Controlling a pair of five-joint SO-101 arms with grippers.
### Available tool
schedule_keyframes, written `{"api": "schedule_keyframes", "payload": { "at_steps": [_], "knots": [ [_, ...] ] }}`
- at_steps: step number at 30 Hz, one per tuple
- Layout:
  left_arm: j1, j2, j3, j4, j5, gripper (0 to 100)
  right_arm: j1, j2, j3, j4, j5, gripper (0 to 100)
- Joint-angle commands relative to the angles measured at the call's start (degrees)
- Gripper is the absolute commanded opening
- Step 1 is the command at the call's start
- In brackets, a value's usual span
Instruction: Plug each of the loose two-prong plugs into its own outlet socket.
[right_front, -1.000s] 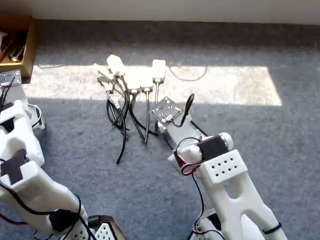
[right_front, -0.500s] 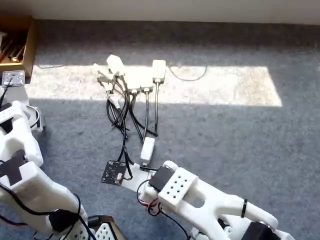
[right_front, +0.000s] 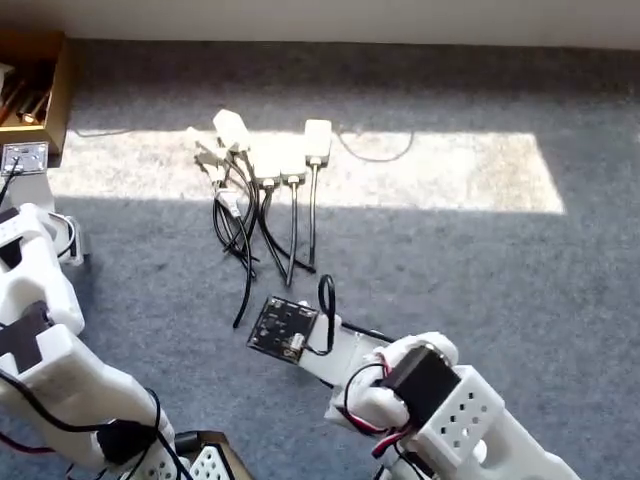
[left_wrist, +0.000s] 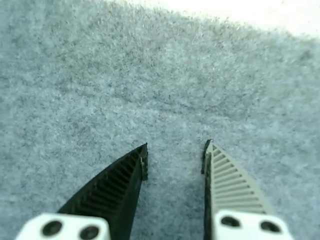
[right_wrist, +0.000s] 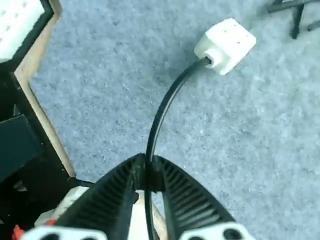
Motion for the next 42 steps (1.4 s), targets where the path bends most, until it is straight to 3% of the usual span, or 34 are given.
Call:
{"api": "schedule_keyframes", "payload": {
  "at_steps": [1,4,11,15,17,24,28,32,35,42],
  "knots": [
    [0.1,-0.6,0.1,0.2,-0.4,19,1.5,-1.1,2.2,-0.5,0.5,1.0],
    [-0.2,-0.6,0.0,0.2,-0.4,19,1.5,-1.2,2.9,0.0,0.5,5.6],
    [0.1,-0.7,-0.3,0.3,-0.4,19,1.4,-1.7,-2.4,2.0,0.4,31.1],
    [4.7,-0.7,-2.0,6.3,-0.3,19,5.1,-1.1,-12.7,-0.2,0.0,34.4],
    [10.0,-0.7,-6.3,13.8,-0.2,19,12.8,-0.4,-17.0,-3.9,-1.7,34.4],
    [29.8,-0.7,-32.5,43.2,3.7,19,52.6,21.1,-21.3,-20.6,-8.7,34.4],
    [42.9,-0.8,-40.2,54.9,3.5,21,64.7,35.6,-21.3,-24.1,-9.1,34.3],
    [53.5,-4.9,-35.1,54.7,3.3,22,70.5,38.1,-17.5,-28.4,-9.0,34.3],
    [58.9,-13.9,-24.7,49.3,1.6,22,71.3,32.5,-8.7,-33.1,-7.3,34.3],
    [61.1,-50.5,20.6,24.8,1.2,22,71.3,5.9,16.4,-35.1,0.4,34.3]
  ]
}}
